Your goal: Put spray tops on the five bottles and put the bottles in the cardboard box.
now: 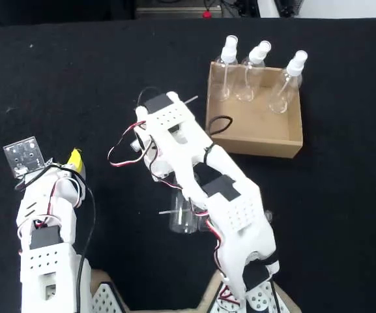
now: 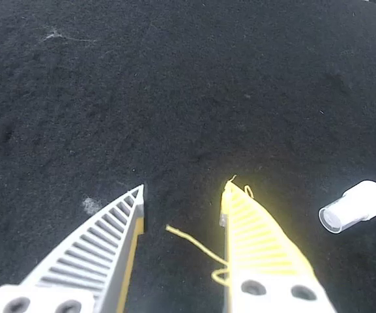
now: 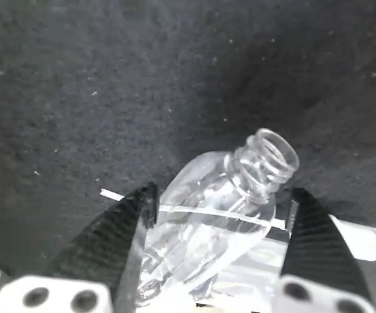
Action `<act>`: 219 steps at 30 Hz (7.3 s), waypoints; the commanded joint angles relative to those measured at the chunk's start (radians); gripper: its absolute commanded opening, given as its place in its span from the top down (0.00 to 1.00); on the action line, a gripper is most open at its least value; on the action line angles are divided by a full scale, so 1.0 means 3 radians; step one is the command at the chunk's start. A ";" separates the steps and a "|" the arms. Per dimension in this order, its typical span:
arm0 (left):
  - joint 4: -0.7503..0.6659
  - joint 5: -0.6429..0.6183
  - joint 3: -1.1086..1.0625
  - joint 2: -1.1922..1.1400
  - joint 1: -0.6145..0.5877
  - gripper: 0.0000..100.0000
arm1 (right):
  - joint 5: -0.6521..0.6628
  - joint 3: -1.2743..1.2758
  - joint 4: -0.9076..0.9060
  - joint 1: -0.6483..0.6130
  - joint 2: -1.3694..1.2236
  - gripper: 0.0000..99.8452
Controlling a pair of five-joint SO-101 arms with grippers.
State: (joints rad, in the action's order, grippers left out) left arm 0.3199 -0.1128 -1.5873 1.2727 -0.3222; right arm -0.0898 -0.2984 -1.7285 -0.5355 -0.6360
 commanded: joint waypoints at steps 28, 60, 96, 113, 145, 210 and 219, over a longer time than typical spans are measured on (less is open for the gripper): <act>-0.0066 -0.0015 0.0115 0.0036 -0.0008 0.81 | 0.0726 -0.1281 0.0082 -0.0276 -0.0074 0.76; -0.0251 -0.0005 0.0049 0.0036 -0.0023 0.81 | -0.0798 -0.1245 0.0153 -0.0634 -0.0325 0.71; -0.0251 0.0000 0.0049 0.0036 -0.0023 0.81 | 0.2051 -0.0923 -0.0128 0.0128 -0.0253 0.73; -0.0251 0.0000 0.0054 0.0036 -0.0023 0.81 | 0.1238 -0.0908 0.0000 -0.0123 -0.0084 0.73; -0.0251 0.0000 0.0054 0.0036 -0.0023 0.81 | 0.1233 -0.1716 -0.0123 0.0169 -0.0601 0.98; 0.1765 0.0711 0.3583 -0.3370 0.1424 0.71 | 0.0194 0.4780 0.2833 0.3335 0.6022 0.98; 0.1754 0.1054 0.4237 -0.4352 0.1424 0.72 | 0.0205 0.4841 0.2859 0.3314 0.6038 0.98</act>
State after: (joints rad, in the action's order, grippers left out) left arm 0.8401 0.1573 -0.4120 0.0100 0.0951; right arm -0.0222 1.1592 -0.8999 0.4480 1.1515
